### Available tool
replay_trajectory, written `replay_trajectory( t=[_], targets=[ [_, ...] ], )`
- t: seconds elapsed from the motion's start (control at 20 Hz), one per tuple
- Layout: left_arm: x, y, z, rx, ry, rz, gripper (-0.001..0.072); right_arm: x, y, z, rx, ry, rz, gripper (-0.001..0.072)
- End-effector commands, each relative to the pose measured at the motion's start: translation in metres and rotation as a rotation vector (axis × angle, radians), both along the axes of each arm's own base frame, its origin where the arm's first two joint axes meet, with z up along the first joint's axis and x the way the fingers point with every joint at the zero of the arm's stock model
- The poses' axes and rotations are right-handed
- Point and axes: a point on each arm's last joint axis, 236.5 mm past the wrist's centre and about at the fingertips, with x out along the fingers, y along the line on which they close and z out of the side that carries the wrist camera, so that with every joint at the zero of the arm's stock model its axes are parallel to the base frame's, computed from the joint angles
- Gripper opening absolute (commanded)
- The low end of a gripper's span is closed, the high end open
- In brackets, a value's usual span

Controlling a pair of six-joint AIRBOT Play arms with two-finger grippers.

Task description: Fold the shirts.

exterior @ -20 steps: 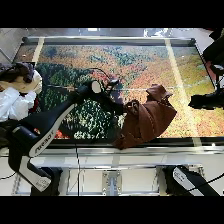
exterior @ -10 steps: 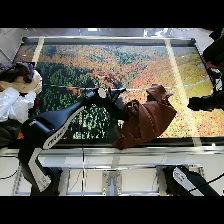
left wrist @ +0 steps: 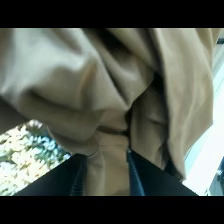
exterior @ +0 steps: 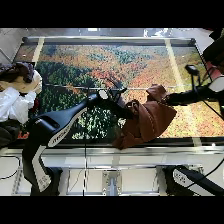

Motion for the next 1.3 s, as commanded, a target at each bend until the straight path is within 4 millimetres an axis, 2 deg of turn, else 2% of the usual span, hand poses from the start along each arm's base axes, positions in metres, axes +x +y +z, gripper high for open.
replay_trajectory(
  t=[0.0,0.05,0.1,0.2,0.3,0.35,0.4,0.45,0.6,0.7,0.95,1.15,1.2,1.25],
  targets=[
    [-0.001,-0.006,0.0,-0.011,-0.002,0.005,0.021,0.024,0.059,-0.045,0.008,0.019,0.119,0.0353],
    [-0.002,-0.006,-0.001,-0.01,0.0,0.005,0.007,0.029,0.073,-0.059,0.005,0.023,0.146,0.0353],
    [-0.002,-0.005,-0.003,-0.006,0.001,0.004,0.0016,0.031,0.086,-0.072,-0.006,0.034,0.177,0.0353],
    [-0.001,-0.004,-0.005,-0.002,0.001,0.006,0.0016,0.029,0.104,-0.1,-0.066,0.079,0.263,0.0353],
    [0.002,-0.001,-0.006,0.006,-0.004,0.006,0.0018,0.03,0.114,-0.116,-0.123,0.098,0.327,0.0354],
    [0.002,0.0,-0.006,0.007,0.002,0.014,0.0076,0.032,0.117,-0.119,-0.142,0.097,0.348,0.0408],
    [0.003,0.001,-0.006,0.008,0.004,0.017,0.0327,0.035,0.12,-0.117,-0.15,0.086,0.36,0.0483],
    [0.004,0.002,-0.006,0.008,0.006,0.019,0.0478,0.039,0.122,-0.114,-0.155,0.073,0.365,0.0491],
    [0.007,0.008,-0.01,0.03,-0.007,0.013,0.0479,0.05,0.112,-0.102,-0.212,0.046,0.379,0.049],
    [0.006,0.009,-0.014,0.04,-0.002,0.011,0.0479,0.049,0.108,-0.101,-0.227,0.054,0.382,0.049],
    [-0.012,0.002,-0.029,0.06,0.022,-0.029,0.0477,0.031,0.1,-0.114,-0.249,0.156,0.399,0.0475],
    [-0.015,0.017,-0.035,0.103,0.025,-0.073,0.0471,0.03,0.096,-0.124,-0.265,0.176,0.402,0.045],
    [-0.013,0.018,-0.035,0.102,0.026,-0.068,0.0435,0.03,0.094,-0.126,-0.274,0.182,0.404,0.0449],
    [-0.014,0.018,-0.035,0.102,0.029,-0.071,0.0301,0.03,0.093,-0.129,-0.281,0.189,0.407,0.0387]
  ],
)
